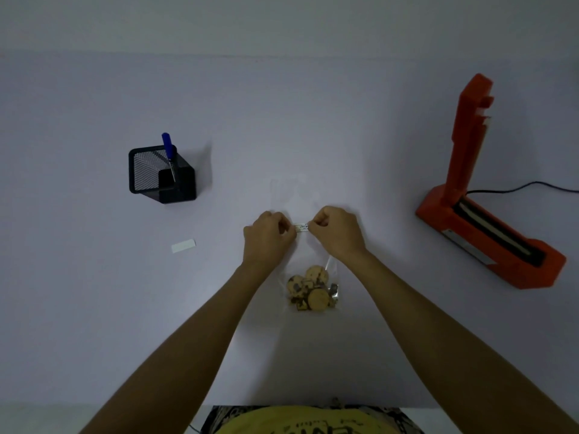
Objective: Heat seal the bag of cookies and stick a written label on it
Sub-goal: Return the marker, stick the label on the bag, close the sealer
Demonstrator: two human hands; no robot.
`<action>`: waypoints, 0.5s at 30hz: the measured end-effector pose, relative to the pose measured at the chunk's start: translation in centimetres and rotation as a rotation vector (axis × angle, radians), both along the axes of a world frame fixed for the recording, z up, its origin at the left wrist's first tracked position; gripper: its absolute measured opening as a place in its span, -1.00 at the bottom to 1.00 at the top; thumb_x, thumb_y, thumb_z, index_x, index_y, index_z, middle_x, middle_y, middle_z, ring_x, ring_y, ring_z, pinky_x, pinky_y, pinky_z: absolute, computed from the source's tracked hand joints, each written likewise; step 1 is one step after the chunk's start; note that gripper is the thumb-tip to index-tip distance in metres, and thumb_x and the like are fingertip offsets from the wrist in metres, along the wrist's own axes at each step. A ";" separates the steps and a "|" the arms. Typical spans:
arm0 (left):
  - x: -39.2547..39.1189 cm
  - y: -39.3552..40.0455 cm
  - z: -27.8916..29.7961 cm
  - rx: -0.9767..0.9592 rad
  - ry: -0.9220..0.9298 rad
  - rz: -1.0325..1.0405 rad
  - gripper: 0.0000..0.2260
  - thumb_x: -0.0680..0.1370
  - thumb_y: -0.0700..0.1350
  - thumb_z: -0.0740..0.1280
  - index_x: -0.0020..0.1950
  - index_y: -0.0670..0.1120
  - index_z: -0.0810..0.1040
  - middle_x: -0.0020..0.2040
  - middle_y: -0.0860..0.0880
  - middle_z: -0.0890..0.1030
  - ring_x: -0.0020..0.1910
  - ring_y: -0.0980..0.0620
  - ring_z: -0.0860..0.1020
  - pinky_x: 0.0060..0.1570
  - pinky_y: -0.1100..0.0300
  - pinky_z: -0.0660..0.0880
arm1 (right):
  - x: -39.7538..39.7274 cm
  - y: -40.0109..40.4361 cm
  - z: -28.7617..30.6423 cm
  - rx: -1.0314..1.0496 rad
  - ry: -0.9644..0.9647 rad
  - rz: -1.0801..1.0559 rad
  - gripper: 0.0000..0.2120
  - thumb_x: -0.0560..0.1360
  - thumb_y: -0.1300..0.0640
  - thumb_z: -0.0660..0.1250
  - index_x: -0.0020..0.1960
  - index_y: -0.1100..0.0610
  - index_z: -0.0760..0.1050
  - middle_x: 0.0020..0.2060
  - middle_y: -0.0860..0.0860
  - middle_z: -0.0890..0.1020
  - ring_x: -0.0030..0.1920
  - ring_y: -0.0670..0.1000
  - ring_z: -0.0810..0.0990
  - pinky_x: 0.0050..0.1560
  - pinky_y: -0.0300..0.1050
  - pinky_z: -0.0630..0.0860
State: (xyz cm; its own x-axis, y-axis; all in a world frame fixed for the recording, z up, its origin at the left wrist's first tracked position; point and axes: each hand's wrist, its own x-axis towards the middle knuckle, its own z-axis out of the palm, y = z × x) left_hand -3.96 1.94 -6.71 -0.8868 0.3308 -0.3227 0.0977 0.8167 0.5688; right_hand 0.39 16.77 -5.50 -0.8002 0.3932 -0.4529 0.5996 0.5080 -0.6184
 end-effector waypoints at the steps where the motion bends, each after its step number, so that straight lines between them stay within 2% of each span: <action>1: 0.0 0.0 -0.1 0.001 0.007 -0.003 -0.88 0.48 -0.02 0.31 -0.25 0.05 0.46 -0.19 0.04 0.55 -0.24 0.07 0.50 -0.06 -0.04 0.50 | 0.0 0.0 0.0 0.005 0.000 -0.003 -0.90 0.45 0.10 0.40 -0.19 0.11 0.55 -0.29 0.00 0.65 -0.24 0.01 0.62 -0.16 -0.02 0.61; 7: 0.0 -0.1 -0.3 0.006 0.034 -0.018 -0.89 0.49 -0.02 0.31 -0.19 -0.02 0.53 -0.18 0.04 0.53 -0.23 0.07 0.48 -0.03 -0.03 0.48 | 0.1 -0.2 -0.2 0.028 0.005 -0.013 -0.87 0.45 0.07 0.40 -0.19 0.13 0.55 -0.30 -0.02 0.63 -0.26 0.01 0.61 -0.21 -0.05 0.59; 15: 0.1 0.0 -0.3 -0.010 0.055 -0.023 -0.90 0.47 -0.03 0.34 -0.20 -0.01 0.50 -0.19 0.08 0.49 -0.25 0.09 0.46 -0.03 -0.01 0.47 | 0.2 -0.4 -0.3 0.033 0.002 -0.010 -0.88 0.45 0.07 0.40 -0.20 0.09 0.53 -0.34 -0.07 0.59 -0.28 -0.02 0.59 -0.24 -0.08 0.55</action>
State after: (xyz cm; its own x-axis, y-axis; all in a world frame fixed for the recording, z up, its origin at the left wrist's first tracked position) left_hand -3.88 1.93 -6.99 -0.8954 0.3483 -0.2773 0.1475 0.8197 0.5535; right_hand 0.57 16.39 -5.76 -0.7970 0.4158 -0.4380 0.6036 0.5223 -0.6024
